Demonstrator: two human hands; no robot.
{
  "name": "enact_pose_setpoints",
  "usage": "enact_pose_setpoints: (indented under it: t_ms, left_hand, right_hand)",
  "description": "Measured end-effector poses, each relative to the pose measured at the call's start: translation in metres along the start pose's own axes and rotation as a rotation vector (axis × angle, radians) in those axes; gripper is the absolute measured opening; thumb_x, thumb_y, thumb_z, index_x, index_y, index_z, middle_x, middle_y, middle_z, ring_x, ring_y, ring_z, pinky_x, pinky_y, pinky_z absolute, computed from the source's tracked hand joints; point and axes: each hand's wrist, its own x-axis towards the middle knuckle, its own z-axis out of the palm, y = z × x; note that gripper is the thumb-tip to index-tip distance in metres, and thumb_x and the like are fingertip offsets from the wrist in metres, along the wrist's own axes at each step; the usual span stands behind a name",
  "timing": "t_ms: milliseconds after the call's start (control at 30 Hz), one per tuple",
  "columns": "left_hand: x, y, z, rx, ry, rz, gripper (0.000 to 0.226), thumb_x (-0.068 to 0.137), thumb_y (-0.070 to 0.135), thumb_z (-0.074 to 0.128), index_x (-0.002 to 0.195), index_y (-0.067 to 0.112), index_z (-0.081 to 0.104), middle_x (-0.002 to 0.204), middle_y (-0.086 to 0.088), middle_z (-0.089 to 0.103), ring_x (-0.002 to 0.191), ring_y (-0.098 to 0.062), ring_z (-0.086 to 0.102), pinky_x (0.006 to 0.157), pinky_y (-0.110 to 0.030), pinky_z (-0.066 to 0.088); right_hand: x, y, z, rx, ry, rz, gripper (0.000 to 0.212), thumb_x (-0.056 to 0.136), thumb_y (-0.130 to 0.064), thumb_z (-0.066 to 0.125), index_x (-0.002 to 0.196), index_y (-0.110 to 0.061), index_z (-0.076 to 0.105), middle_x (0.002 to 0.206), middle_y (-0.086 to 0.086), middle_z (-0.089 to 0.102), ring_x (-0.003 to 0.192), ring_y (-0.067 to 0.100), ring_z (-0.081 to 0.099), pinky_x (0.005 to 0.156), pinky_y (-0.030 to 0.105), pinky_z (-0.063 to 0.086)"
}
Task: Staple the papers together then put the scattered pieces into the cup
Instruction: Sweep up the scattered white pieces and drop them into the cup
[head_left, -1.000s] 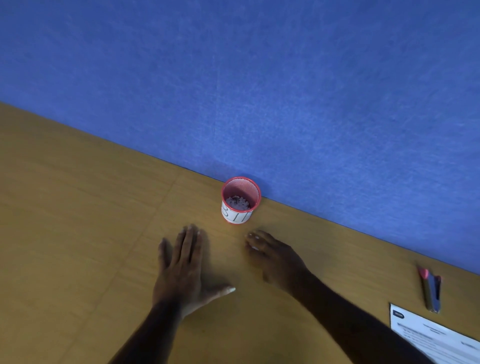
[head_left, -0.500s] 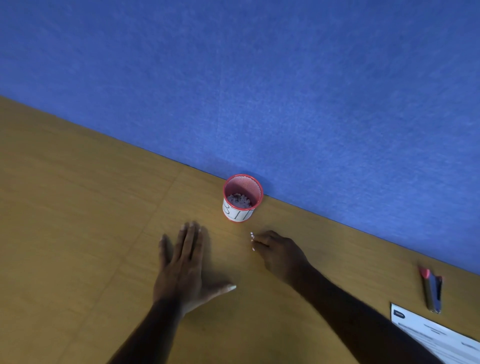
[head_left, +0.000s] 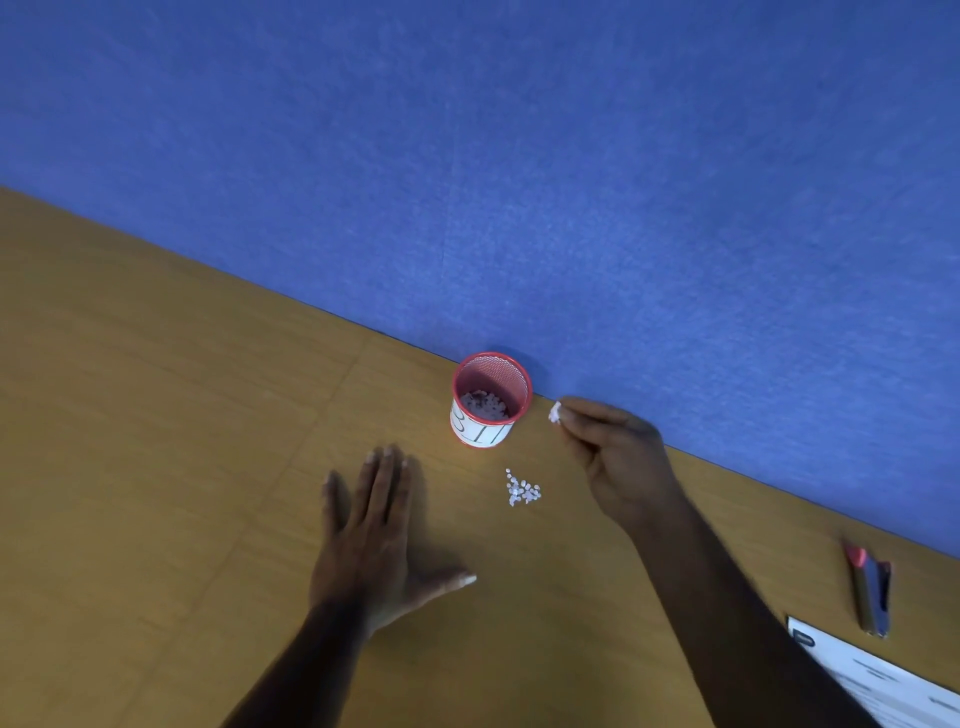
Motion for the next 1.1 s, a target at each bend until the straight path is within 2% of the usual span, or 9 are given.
enact_pose_setpoints:
  t_ms: [67,167,267,367,467,667,833,967,1100]
  left_hand:
    - [0.000,0.000,0.000,0.002,0.001,0.000,0.141,0.059,0.105,0.034,0.156,0.003,0.023,0.167,-0.014,0.015,0.155,-0.030,0.014,0.119,-0.067,0.012]
    - [0.001,0.000,0.000,0.002,-0.003,-0.003,0.142,0.059,0.105,0.034,0.156,0.002,0.022,0.167,-0.014,0.015,0.155,-0.030,0.014,0.120,-0.067,0.011]
    - [0.001,0.000,0.000,-0.007,-0.003,0.001,0.142,0.059,0.105,0.034,0.156,0.002,0.021,0.167,-0.014,0.015,0.155,-0.030,0.014,0.119,-0.067,0.012]
    - [0.001,0.000,0.001,-0.019,-0.004,0.000,0.142,0.058,0.105,0.035,0.156,0.002,0.021,0.167,-0.014,0.015,0.155,-0.030,0.014,0.118,-0.068,0.013]
    - [0.001,0.000,0.000,-0.008,-0.013,-0.005,0.143,0.059,0.105,0.034,0.156,0.002,0.021,0.167,-0.014,0.014,0.155,-0.030,0.011,0.119,-0.068,0.013]
    - [0.001,-0.001,0.000,-0.007,-0.006,-0.005,0.142,0.059,0.105,0.033,0.156,0.002,0.021,0.167,-0.014,0.015,0.155,-0.030,0.011,0.119,-0.068,0.013]
    - [0.001,-0.001,0.000,-0.009,-0.008,-0.003,0.143,0.057,0.105,0.034,0.157,0.003,0.019,0.168,-0.014,0.014,0.155,-0.029,0.011,0.119,-0.068,0.014]
    - [0.002,-0.001,0.000,-0.002,-0.015,-0.009,0.144,0.056,0.106,0.034,0.156,0.003,0.020,0.168,-0.014,0.014,0.155,-0.029,0.010,0.119,-0.067,0.013]
    - [0.001,-0.002,-0.001,-0.002,-0.016,-0.006,0.144,0.057,0.106,0.033,0.157,0.003,0.019,0.168,-0.014,0.014,0.155,-0.029,0.011,0.119,-0.068,0.014]
  right_hand:
    - [0.004,-0.017,0.015,-0.153,-0.059,-0.118,0.016,0.079,0.011,0.071,0.091,0.003,0.075,0.085,0.013,0.077,0.080,0.018,0.073,0.080,0.025,0.060]
    - [0.020,-0.025,0.037,-0.616,-0.109,-0.366,0.013,0.078,0.000,0.078,0.089,-0.006,0.079,0.085,0.008,0.079,0.079,0.015,0.073,0.078,0.027,0.059]
    - [0.037,-0.019,0.055,-1.047,-0.148,-0.545,0.012,0.080,-0.003,0.074,0.089,-0.009,0.080,0.089,0.005,0.079,0.081,0.012,0.071,0.078,0.016,0.051]
    - [0.045,-0.011,0.062,-1.298,-0.220,-0.626,0.017,0.082,-0.003,0.070,0.094,-0.010,0.080,0.098,0.006,0.079,0.094,0.022,0.071,0.086,0.027,0.053]
    - [0.046,-0.007,0.063,-1.378,-0.234,-0.637,0.018,0.084,-0.007,0.070,0.099,-0.013,0.079,0.102,0.007,0.078,0.099,0.026,0.070,0.088,0.034,0.054]
    - [0.042,-0.009,0.065,-1.451,-0.270,-0.681,0.028,0.084,-0.005,0.066,0.109,-0.014,0.076,0.108,0.009,0.076,0.103,0.031,0.068,0.087,0.035,0.053]
    - [0.038,-0.010,0.066,-1.505,-0.255,-0.751,0.027,0.085,-0.007,0.065,0.109,-0.015,0.075,0.103,0.008,0.077,0.097,0.031,0.069,0.082,0.033,0.052]
    - [0.035,-0.009,0.063,-1.466,-0.281,-0.756,0.031,0.085,-0.008,0.065,0.113,-0.016,0.074,0.109,0.008,0.076,0.102,0.032,0.068,0.089,0.038,0.054]
    - [0.035,-0.007,0.059,-1.420,-0.251,-0.773,0.035,0.082,-0.001,0.068,0.115,-0.014,0.073,0.110,0.006,0.076,0.103,0.026,0.069,0.090,0.033,0.053]
